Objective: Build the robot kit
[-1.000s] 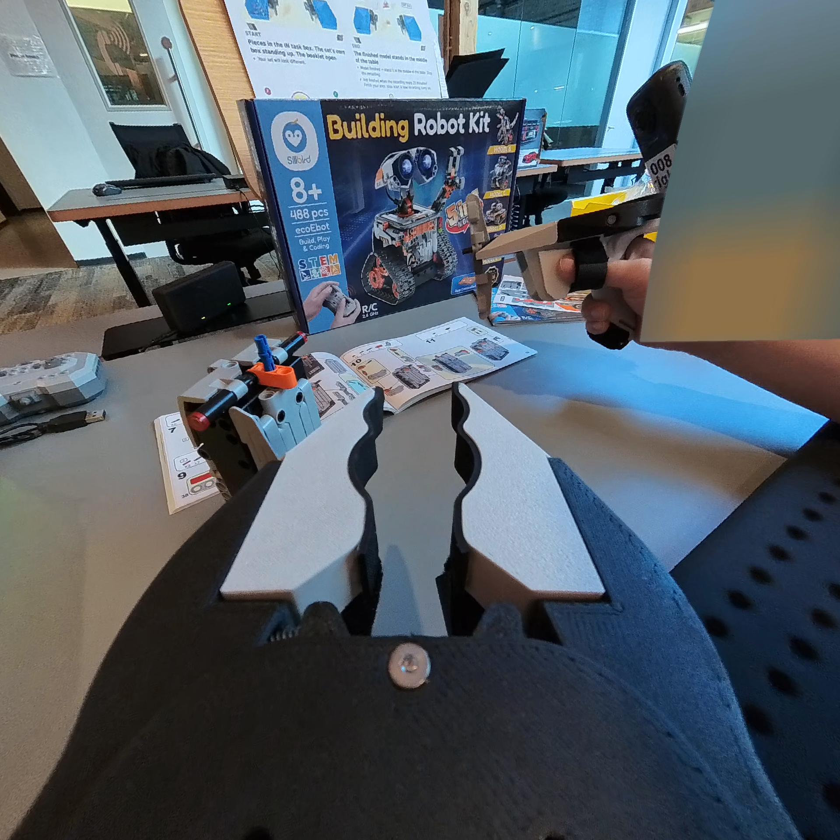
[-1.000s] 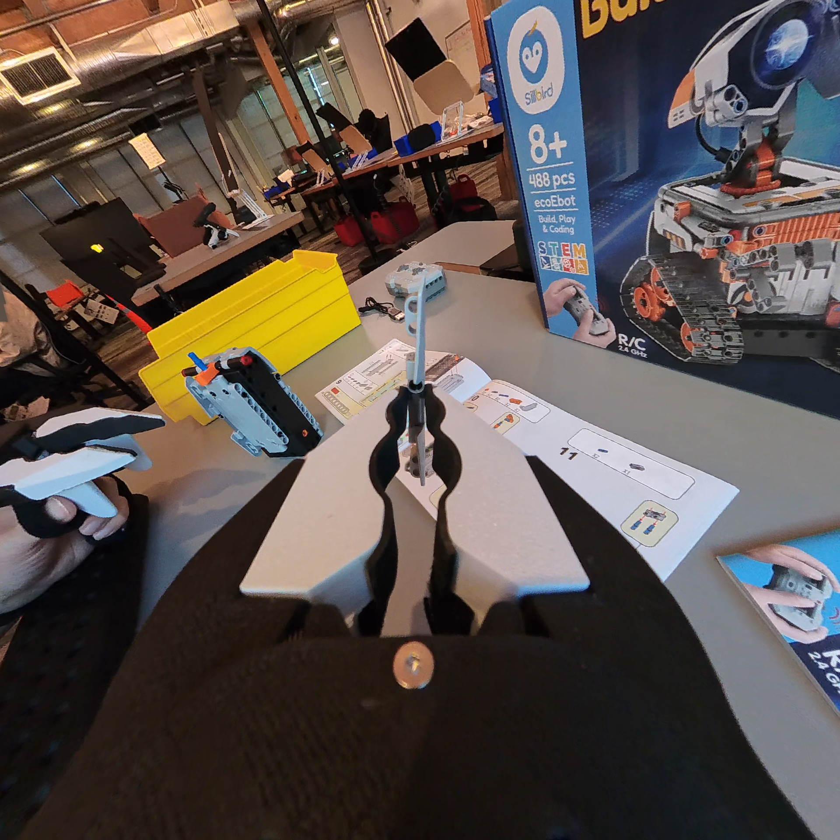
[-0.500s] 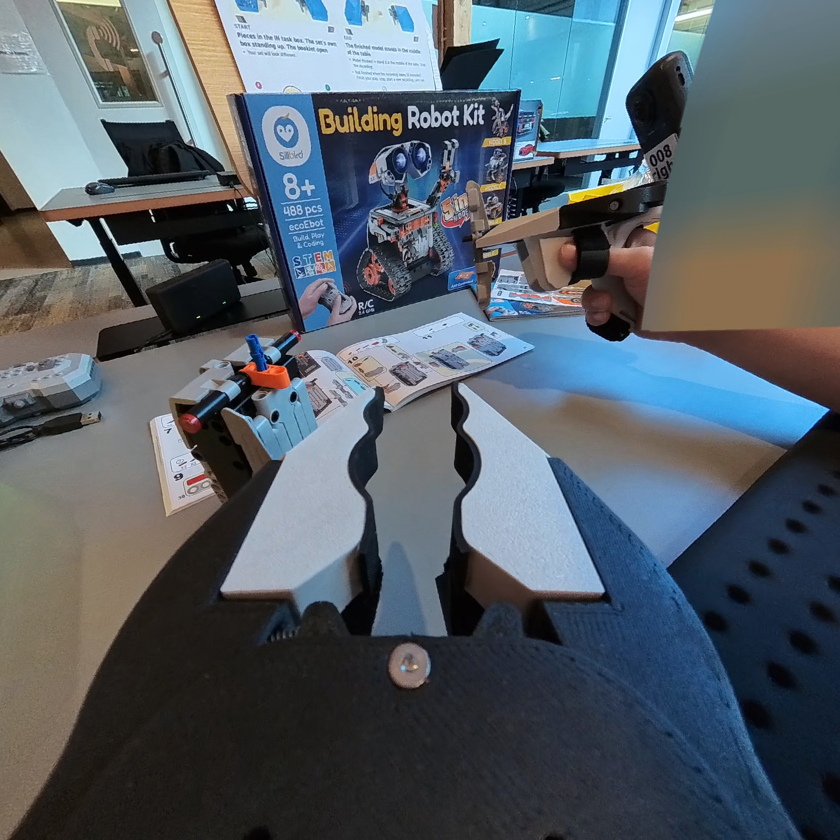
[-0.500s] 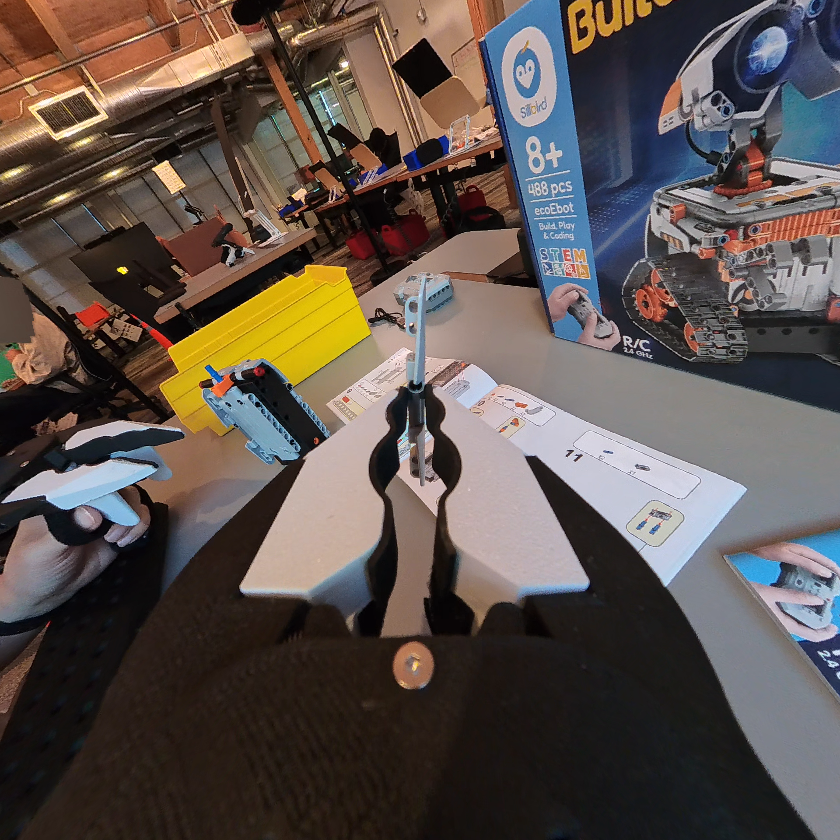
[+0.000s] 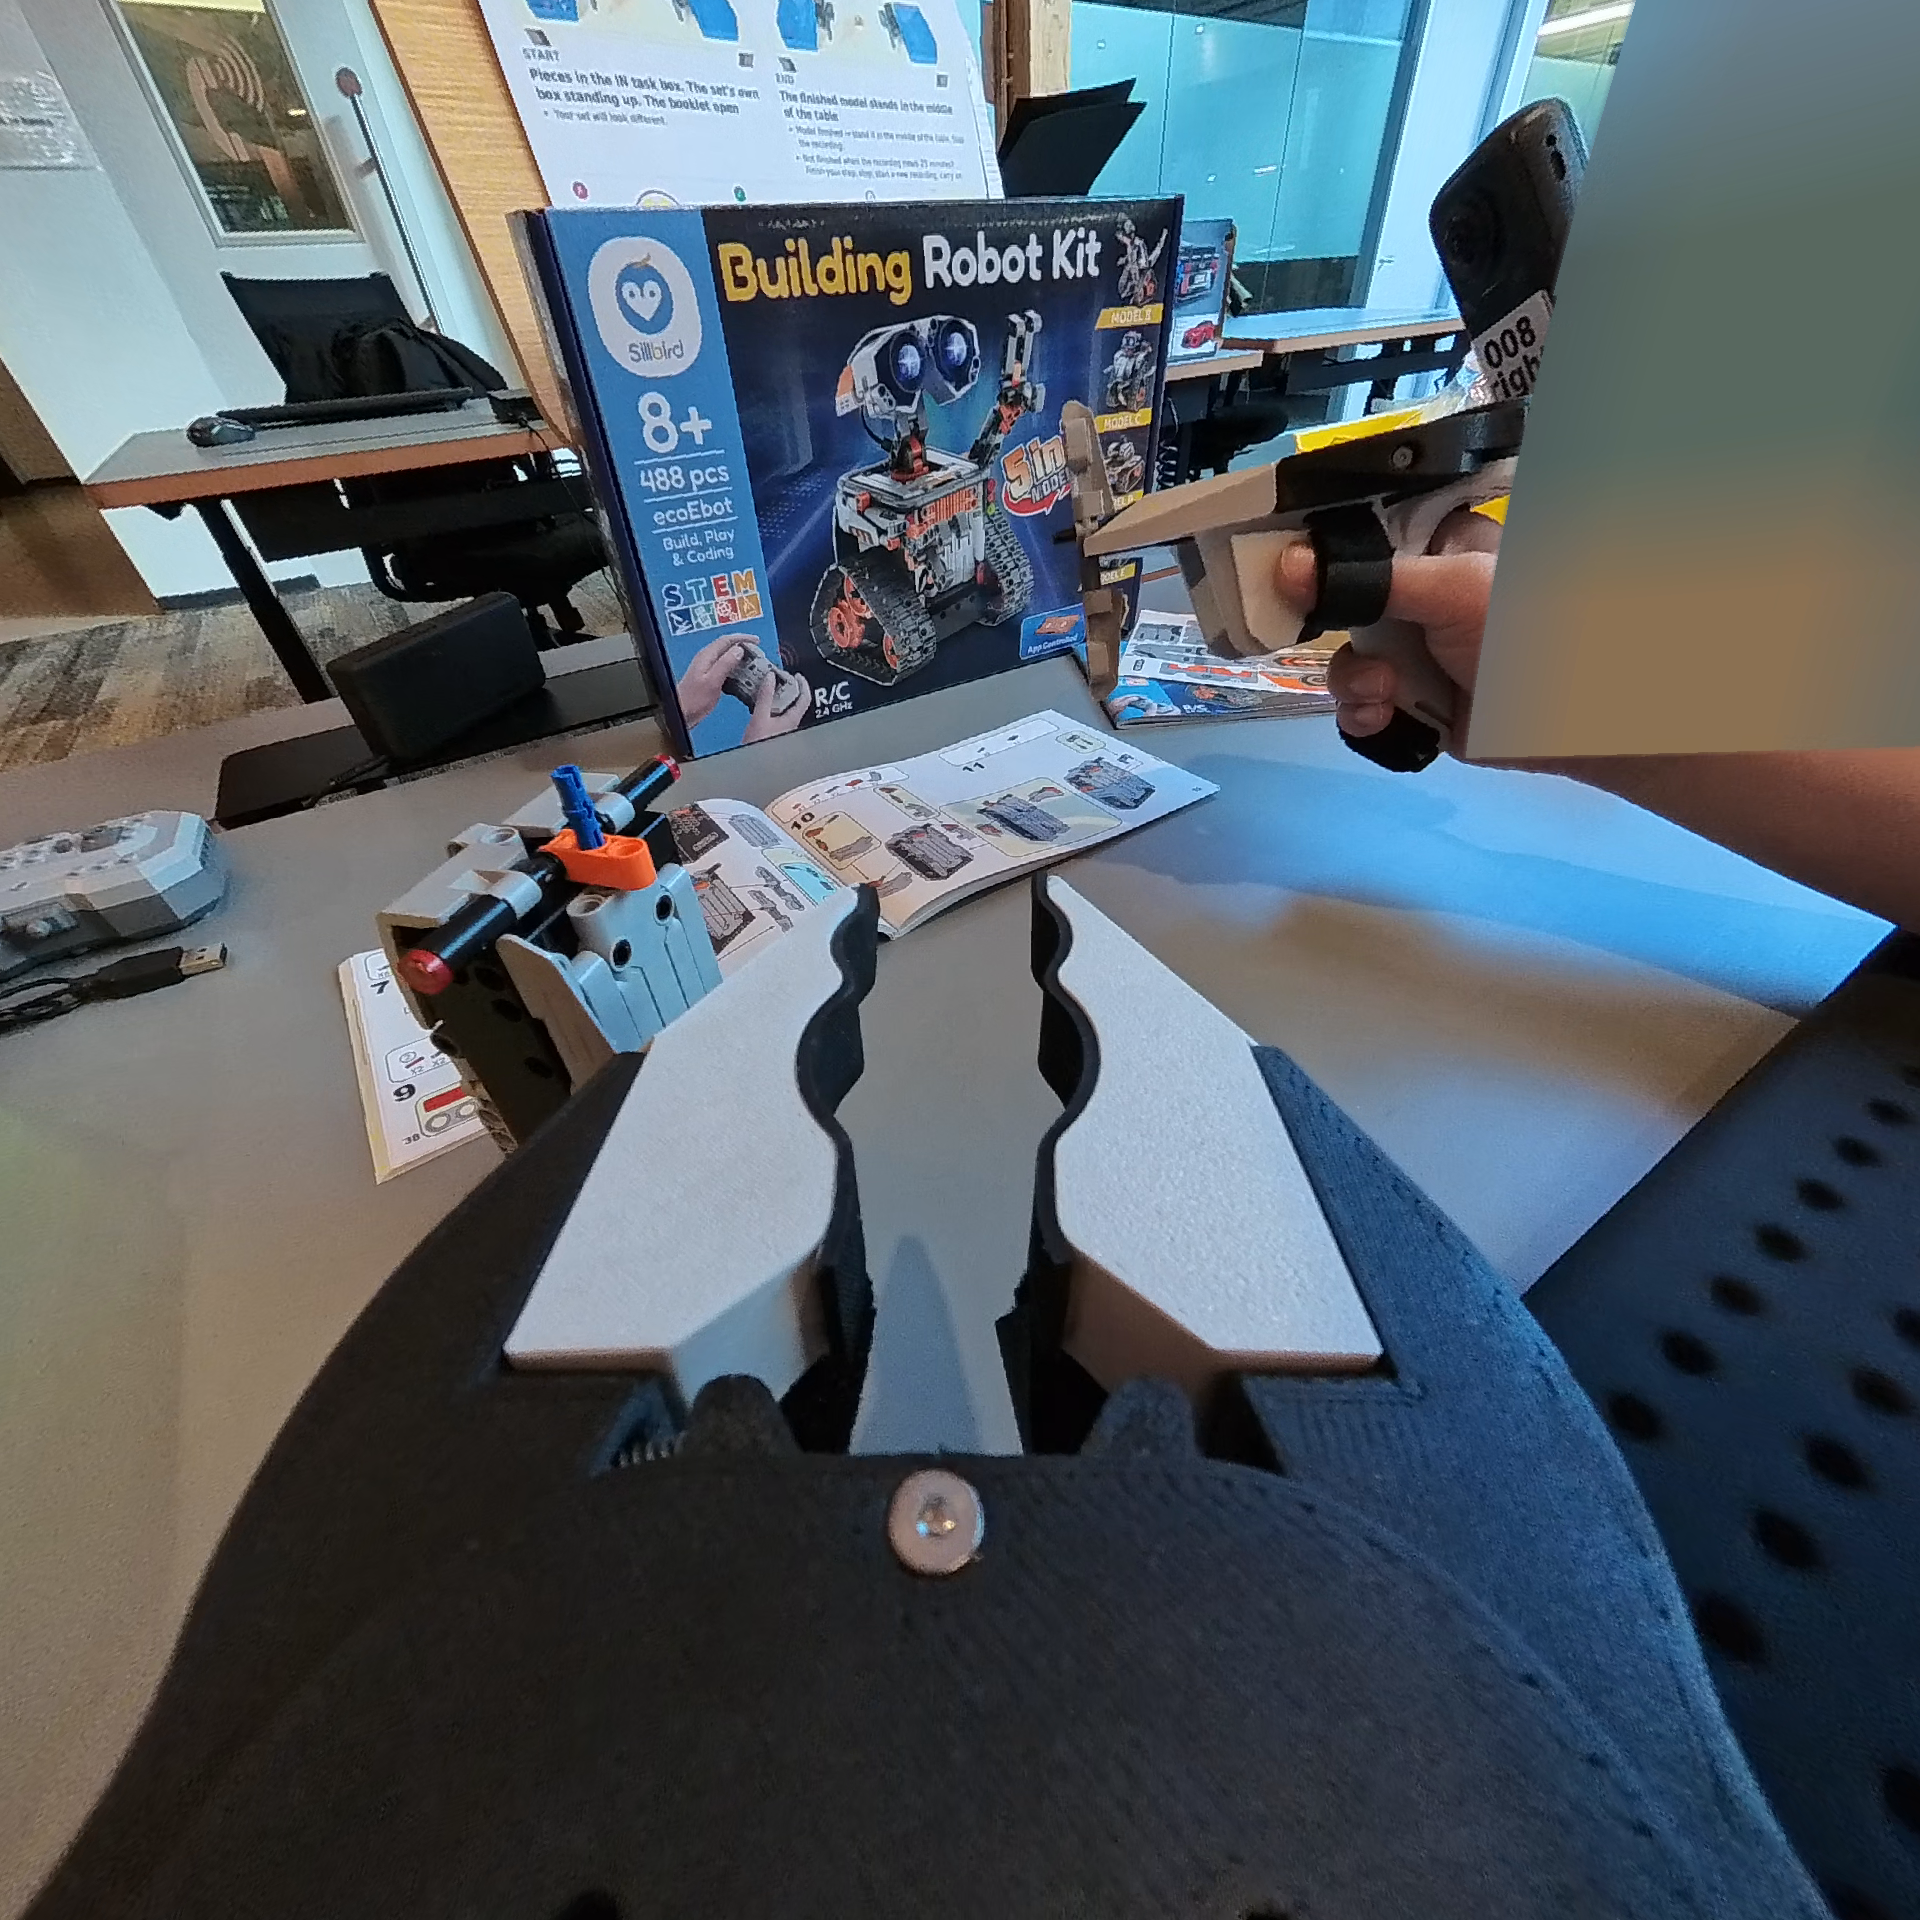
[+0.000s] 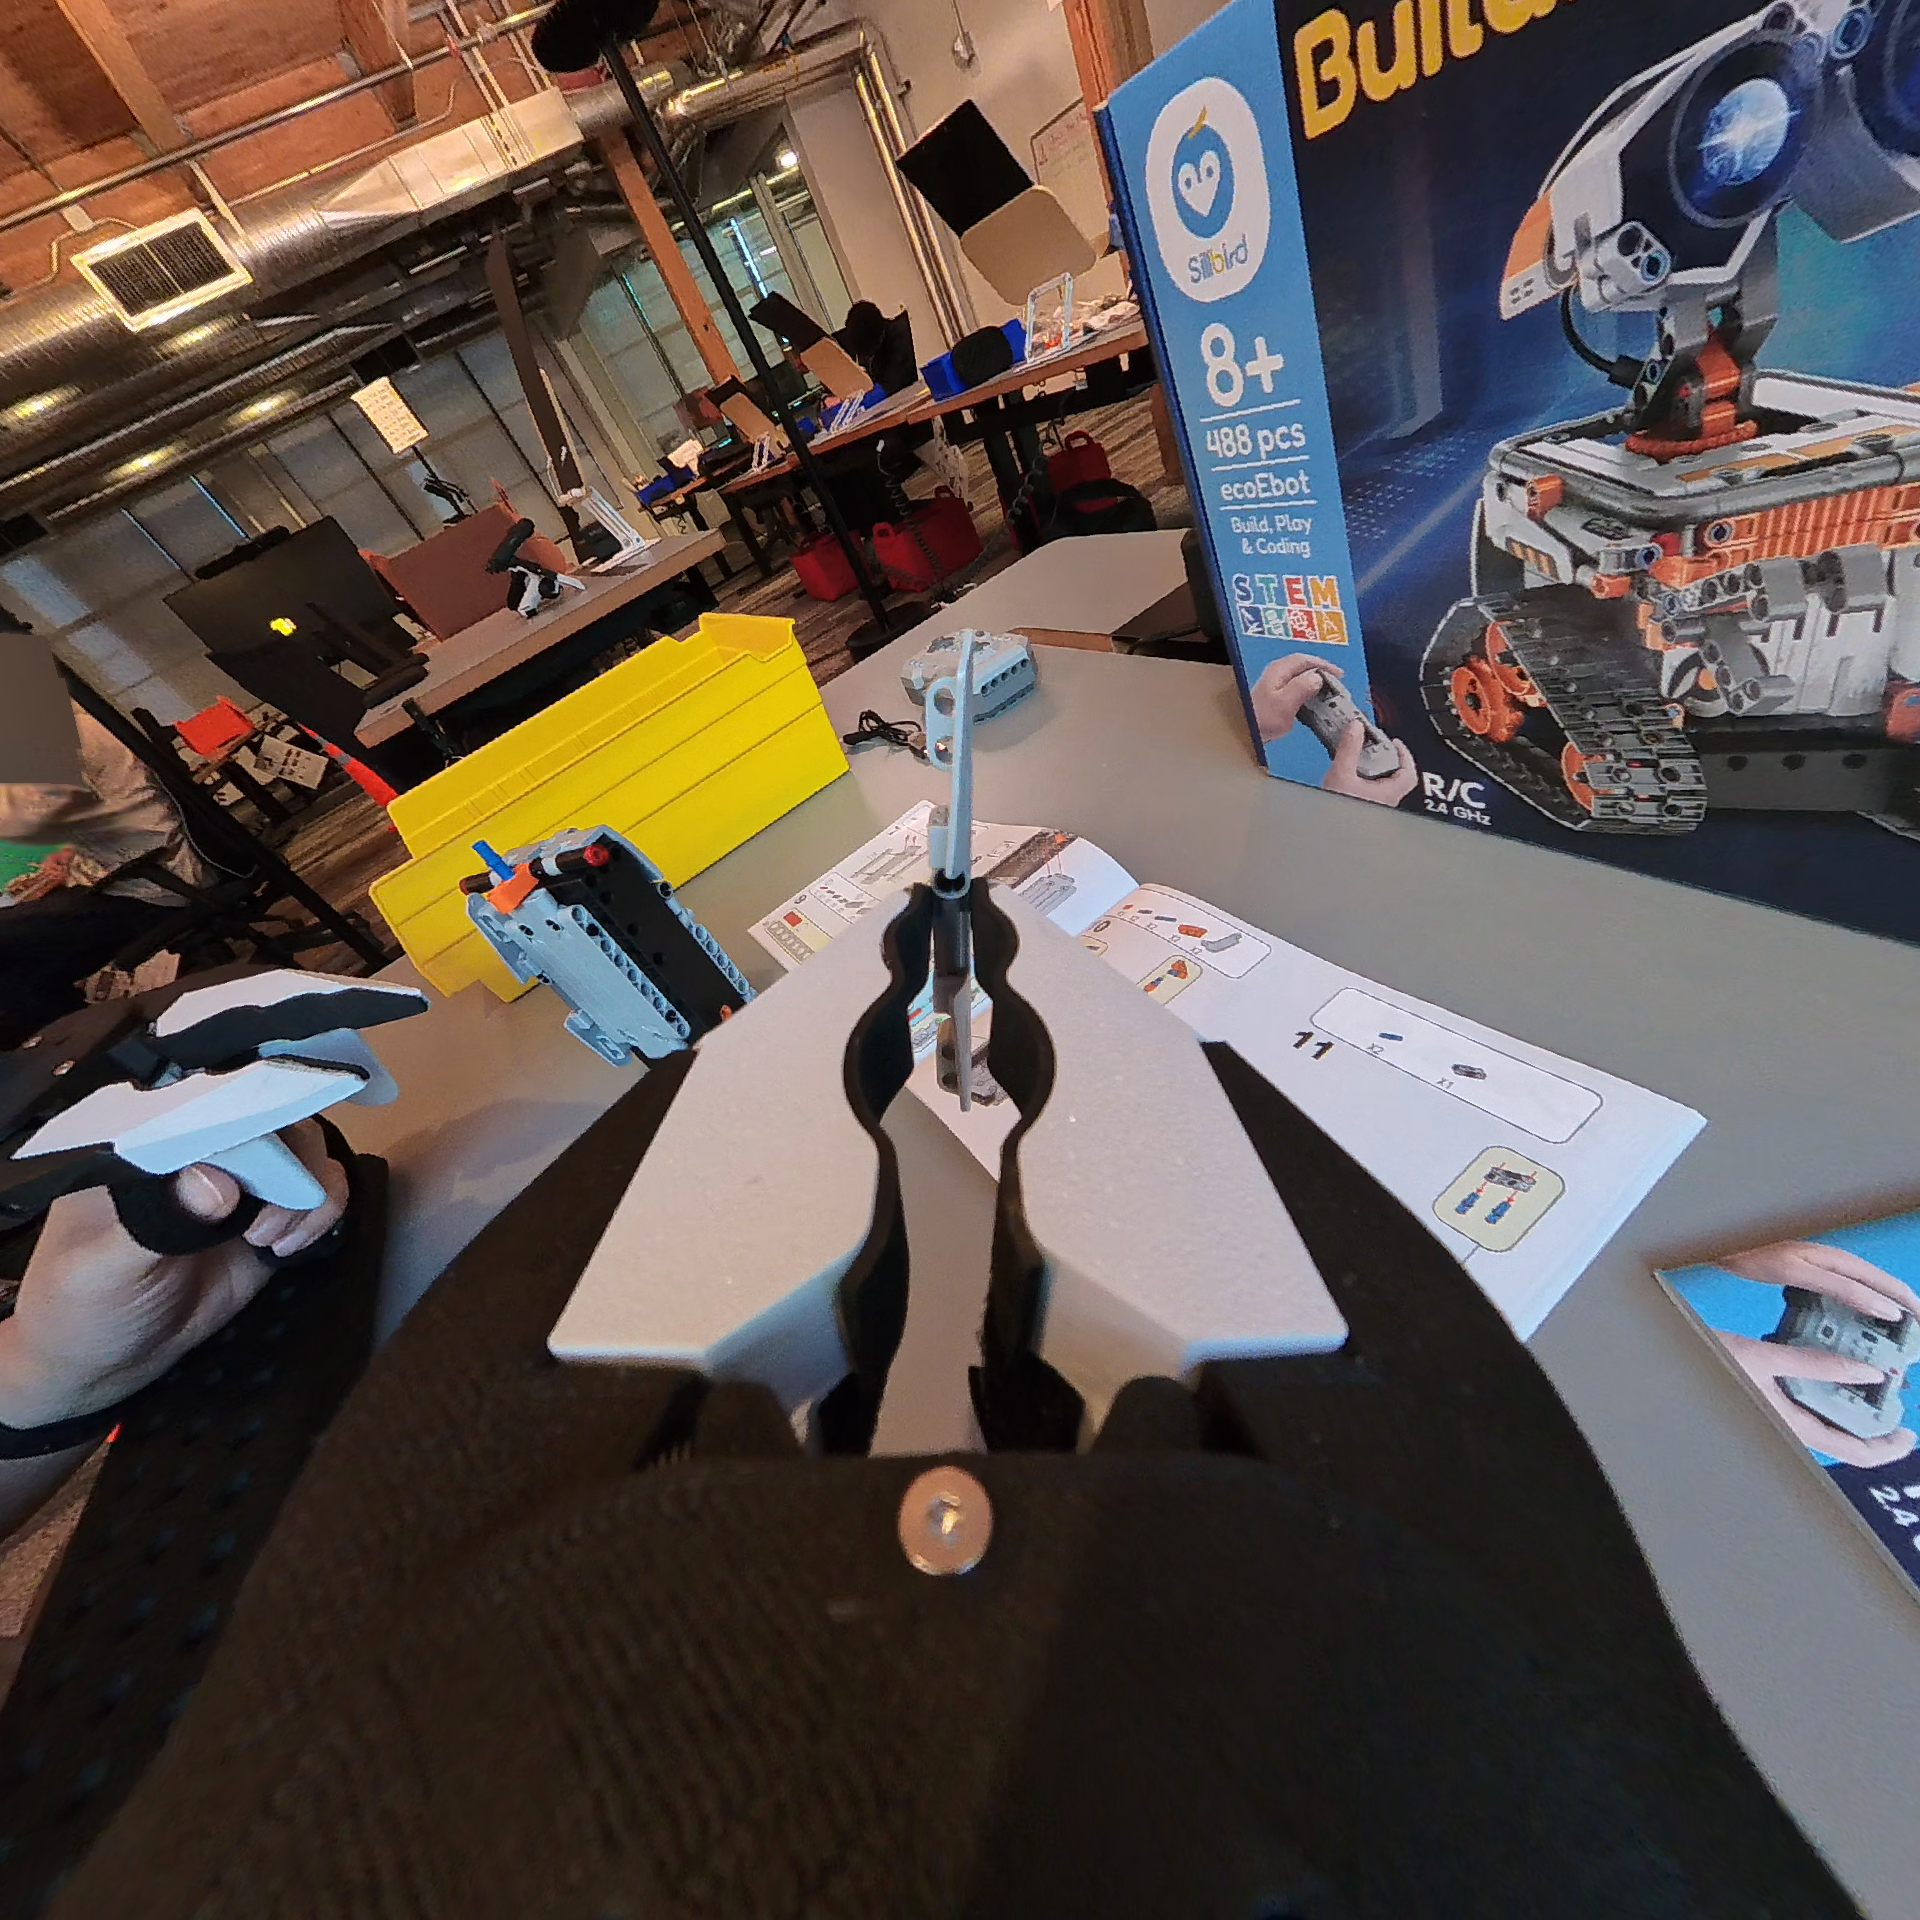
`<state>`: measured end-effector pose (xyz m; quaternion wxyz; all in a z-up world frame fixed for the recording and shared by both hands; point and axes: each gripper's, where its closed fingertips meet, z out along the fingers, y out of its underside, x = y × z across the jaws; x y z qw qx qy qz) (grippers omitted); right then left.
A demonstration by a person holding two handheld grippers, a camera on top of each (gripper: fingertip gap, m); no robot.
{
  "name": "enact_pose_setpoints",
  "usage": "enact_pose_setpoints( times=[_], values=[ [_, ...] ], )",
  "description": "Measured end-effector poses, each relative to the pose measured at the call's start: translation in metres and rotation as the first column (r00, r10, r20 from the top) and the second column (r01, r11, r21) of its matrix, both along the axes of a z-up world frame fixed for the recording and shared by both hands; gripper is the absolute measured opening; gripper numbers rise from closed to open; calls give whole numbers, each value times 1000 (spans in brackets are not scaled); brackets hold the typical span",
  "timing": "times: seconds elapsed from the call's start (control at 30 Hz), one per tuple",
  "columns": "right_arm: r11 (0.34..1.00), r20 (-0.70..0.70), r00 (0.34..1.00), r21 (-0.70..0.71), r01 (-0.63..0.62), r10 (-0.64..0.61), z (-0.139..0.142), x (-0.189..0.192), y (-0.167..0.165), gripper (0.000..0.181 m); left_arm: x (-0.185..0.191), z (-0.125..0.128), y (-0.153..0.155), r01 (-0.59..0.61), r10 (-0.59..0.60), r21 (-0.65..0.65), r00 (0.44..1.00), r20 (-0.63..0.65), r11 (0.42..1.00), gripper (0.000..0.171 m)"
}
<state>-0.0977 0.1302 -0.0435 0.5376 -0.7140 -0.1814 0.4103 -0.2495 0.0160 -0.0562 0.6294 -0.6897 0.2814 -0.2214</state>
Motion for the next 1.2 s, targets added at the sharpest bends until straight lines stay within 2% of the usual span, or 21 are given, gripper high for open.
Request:
enact_pose_setpoints(
  times=[0.57, 0.77, 0.9, 1.03, 1.1, 1.2],
  values=[
    [999, -75, 997, -50, -2, -2, 1, 5, 2, 5, 1, 0, -1, 6, -6, 0, 1000, -1, 1000, 27],
    [992, -181, 984, -125, -25, 2, 4, 7, 2, 5, 1, -1, -1, 8, -8, -2, 1000, -4, 1000, 28],
    [969, -369, 927, -203, -143, 60, 14, 3, -5, 5, 1, -1, -1, 7, -7, -1, 1000, -4, 1000, 28],
    [906, -573, 809, -263, -332, 130, 24, -4, -17, 5, 2, -1, 0, 9, -9, -4, 1000, -10, 1000, 28],
    [895, -598, 790, -269, -357, 135, 25, -5, -18, 5, 2, -2, 0, 9, -9, -4, 1000, -13, 1000, 28],
    [898, -591, 796, -271, -346, 129, 24, -3, -17, 5, 2, -2, 0, 9, -9, -3, 1000, -13, 1000, 28]
  ],
)
